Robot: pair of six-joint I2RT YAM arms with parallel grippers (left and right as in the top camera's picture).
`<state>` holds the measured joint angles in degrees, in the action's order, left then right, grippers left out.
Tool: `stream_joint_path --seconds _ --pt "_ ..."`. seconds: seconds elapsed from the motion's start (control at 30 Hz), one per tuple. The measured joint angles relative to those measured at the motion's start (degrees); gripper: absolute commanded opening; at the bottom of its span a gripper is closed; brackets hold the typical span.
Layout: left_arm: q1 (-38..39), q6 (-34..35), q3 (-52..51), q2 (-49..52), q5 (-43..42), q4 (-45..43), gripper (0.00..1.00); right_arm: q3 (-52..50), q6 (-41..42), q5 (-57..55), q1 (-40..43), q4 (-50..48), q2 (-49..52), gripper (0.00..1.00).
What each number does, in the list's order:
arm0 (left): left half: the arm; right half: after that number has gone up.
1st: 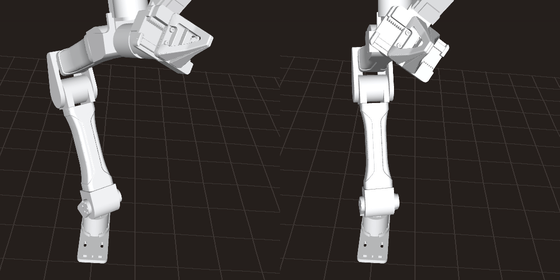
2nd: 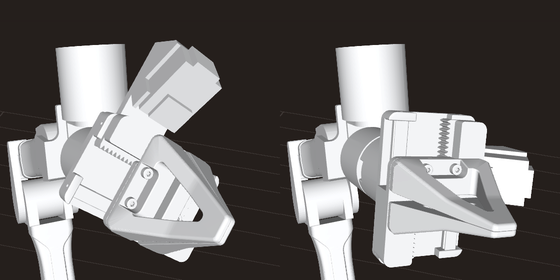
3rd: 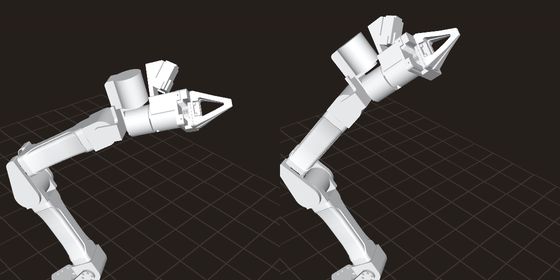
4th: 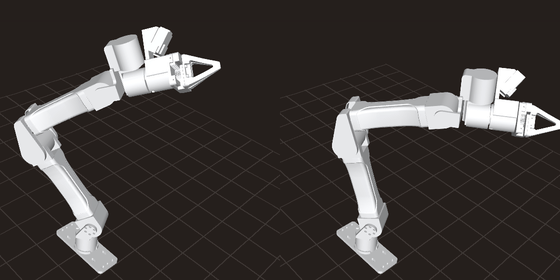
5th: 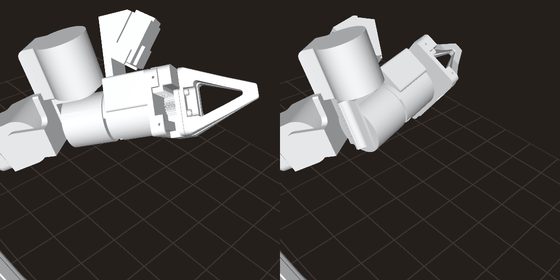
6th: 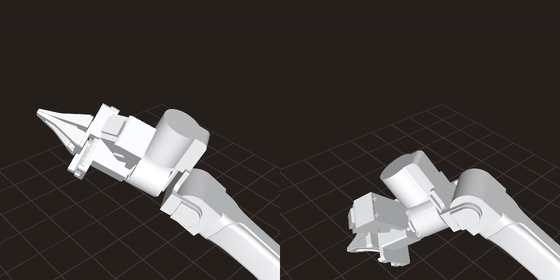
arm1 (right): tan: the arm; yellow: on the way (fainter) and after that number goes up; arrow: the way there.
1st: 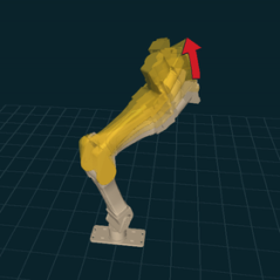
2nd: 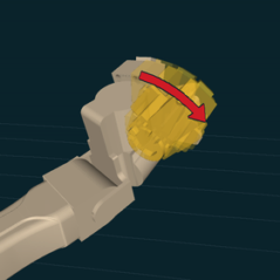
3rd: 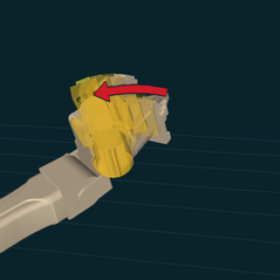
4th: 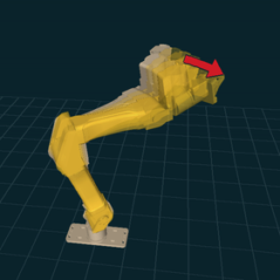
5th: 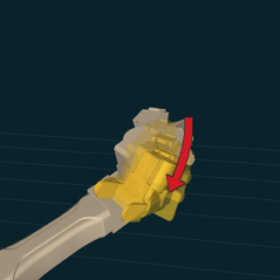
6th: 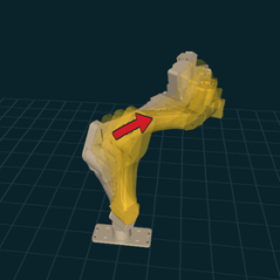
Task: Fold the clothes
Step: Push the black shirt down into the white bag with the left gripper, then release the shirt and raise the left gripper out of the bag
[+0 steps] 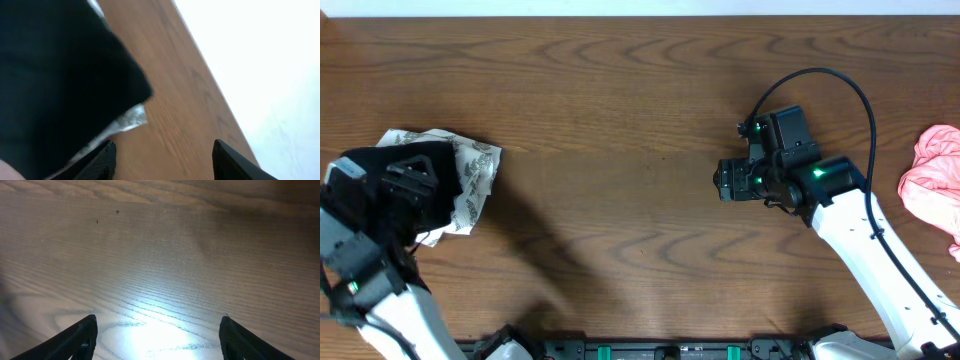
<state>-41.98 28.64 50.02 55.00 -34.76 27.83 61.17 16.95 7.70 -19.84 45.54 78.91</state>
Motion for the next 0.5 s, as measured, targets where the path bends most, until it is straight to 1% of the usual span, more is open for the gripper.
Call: stream_joint_path --seconds 0.1,0.17,0.23,0.3,0.37,0.4,0.5 --pt "1.01 -0.98 0.0 -4.02 -4.9 0.2 0.62 0.0 -0.02 -0.26 0.0 -0.61 0.0 0.79" --pt "3.06 -2.45 0.0 -5.18 -9.44 0.57 0.58 0.0 0.0 -0.94 0.0 -1.84 0.0 0.8" --pt "6.4 -4.57 0.0 -5.46 -13.84 2.71 0.55 0.0 0.0 -1.46 0.2 -3.87 0.0 0.82" --pt "10.49 -7.37 0.02 -5.46 -15.65 6.23 0.55 0.07 0.15 -1.81 0.92 -5.22 -0.02 0.83" --pt "15.45 -10.23 0.35 -5.49 -13.88 10.38 0.55 0.26 0.46 -2.14 2.03 -5.6 -0.28 0.82" --pt "18.12 -11.58 0.72 -5.46 -11.61 12.31 0.55 0.37 0.5 -2.21 2.78 -5.55 -0.5 0.82" --pt "27.69 -15.52 3.28 -5.2 -0.85 17.25 0.56 1.95 0.63 -2.51 5.44 -3.48 -2.21 0.82"
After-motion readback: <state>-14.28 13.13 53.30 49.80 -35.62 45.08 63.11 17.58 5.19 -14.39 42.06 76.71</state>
